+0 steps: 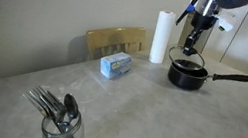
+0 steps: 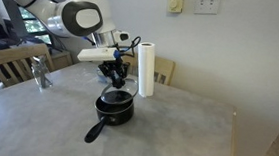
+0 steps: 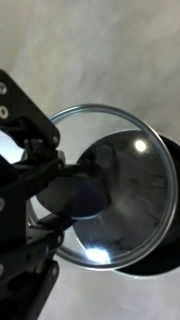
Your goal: Pick up the lid and put it on the pot
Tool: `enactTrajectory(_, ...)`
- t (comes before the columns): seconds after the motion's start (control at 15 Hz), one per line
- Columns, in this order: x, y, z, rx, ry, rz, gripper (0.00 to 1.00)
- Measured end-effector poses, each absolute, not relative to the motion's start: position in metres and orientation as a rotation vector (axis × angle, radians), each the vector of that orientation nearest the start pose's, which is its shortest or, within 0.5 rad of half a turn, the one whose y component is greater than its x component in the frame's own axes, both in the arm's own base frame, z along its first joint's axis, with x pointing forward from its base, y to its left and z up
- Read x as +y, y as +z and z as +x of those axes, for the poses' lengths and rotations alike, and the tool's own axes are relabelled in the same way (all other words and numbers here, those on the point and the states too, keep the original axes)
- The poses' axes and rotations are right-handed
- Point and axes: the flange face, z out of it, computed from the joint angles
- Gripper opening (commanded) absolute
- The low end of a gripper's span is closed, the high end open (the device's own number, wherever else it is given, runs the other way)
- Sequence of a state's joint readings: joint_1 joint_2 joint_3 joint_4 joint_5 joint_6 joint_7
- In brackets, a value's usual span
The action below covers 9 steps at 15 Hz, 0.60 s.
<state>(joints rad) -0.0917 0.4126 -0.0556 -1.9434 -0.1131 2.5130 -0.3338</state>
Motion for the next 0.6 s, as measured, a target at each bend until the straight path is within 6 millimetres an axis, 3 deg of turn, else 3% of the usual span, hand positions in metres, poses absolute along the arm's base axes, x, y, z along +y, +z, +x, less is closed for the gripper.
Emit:
enactTrajectory(0.27,-0.107,0.262,0.625,-0.404,-0.145,-3.242,0.14)
enactTrajectory(0.6,-0.106,0.261,0.624,-0.389,-0.126,-3.236,0.14)
